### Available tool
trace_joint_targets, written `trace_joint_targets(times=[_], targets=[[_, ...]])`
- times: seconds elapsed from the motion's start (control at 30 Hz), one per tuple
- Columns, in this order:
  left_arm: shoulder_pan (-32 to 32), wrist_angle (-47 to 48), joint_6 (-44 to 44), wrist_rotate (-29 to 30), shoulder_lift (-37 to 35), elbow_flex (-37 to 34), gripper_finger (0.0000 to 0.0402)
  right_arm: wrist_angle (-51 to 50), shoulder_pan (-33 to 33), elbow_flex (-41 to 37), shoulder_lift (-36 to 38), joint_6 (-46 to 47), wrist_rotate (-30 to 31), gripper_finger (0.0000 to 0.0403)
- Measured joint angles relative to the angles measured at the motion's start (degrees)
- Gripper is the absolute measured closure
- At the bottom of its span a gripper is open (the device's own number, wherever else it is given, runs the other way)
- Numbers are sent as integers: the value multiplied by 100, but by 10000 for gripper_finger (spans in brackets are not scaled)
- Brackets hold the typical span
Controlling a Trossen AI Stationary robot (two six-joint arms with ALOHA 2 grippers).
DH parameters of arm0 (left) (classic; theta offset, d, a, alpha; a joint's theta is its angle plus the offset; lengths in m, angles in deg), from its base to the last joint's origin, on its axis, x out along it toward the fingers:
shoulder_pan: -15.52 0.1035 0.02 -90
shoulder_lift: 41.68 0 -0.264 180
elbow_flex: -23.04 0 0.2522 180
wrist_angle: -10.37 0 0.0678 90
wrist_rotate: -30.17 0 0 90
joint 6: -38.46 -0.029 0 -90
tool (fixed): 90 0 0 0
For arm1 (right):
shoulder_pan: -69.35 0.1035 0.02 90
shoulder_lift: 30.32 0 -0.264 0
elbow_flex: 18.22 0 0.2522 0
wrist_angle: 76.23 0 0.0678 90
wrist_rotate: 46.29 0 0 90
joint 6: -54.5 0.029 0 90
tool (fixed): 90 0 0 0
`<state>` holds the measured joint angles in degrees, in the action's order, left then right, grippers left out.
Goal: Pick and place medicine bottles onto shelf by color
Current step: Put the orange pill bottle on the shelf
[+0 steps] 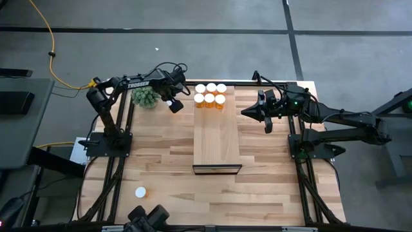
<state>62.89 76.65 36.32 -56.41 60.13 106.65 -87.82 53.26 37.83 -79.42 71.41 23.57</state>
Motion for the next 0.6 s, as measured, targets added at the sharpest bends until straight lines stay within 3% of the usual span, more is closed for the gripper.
trace_joint_targets(times=[0.4,0.6], targets=[[18,-286,-46,2,83,0,61,0,0,0,0,-28,15,403],[24,-229,-108,2,83,0,87,-2,1,0,0,-42,17,403]])
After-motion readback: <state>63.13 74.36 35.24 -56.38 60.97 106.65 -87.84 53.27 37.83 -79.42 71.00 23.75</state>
